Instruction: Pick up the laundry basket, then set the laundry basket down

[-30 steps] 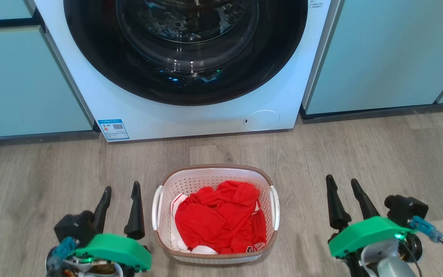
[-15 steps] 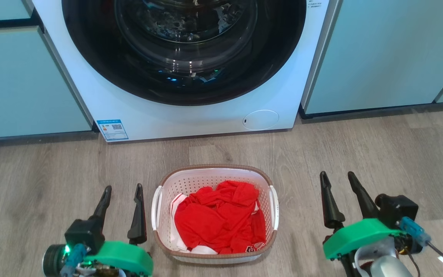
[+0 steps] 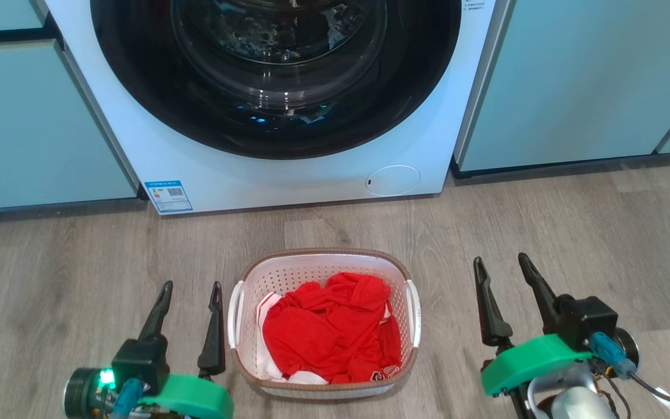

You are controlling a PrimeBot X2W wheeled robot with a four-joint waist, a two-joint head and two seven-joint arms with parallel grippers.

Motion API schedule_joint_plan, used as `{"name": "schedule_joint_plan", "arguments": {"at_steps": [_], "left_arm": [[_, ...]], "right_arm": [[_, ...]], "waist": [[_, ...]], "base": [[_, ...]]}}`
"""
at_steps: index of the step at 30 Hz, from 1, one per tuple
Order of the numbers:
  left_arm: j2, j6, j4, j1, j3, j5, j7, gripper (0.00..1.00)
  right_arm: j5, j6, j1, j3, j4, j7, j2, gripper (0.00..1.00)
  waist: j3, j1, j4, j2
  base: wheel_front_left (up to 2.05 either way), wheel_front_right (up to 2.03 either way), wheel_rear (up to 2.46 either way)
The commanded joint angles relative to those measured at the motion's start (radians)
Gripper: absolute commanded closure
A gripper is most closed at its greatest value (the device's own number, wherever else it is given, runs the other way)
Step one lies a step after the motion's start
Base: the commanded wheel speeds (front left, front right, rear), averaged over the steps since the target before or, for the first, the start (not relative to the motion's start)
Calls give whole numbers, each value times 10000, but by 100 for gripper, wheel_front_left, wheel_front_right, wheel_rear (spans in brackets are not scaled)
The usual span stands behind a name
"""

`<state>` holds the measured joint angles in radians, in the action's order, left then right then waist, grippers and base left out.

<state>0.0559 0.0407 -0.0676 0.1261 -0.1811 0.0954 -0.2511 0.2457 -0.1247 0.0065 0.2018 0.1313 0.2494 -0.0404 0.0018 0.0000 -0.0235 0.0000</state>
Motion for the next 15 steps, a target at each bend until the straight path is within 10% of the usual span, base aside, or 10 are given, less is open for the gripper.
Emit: {"name": "schedule_joint_plan", "arguments": {"at_steps": [1,15], "left_arm": [[-50,-34,361,-316,362,-75,-107,0],[-55,27,329,-342,313,45,-107,0]], "right_arm": [[-69,-60,-280,251,-354,124,-98,0],[-51,-60,-294,220,-319,124,-98,0]], "waist": [[1,0,-3,0],[31,0,2,0]], "base": [[0,0,0],[0,0,0]]}}
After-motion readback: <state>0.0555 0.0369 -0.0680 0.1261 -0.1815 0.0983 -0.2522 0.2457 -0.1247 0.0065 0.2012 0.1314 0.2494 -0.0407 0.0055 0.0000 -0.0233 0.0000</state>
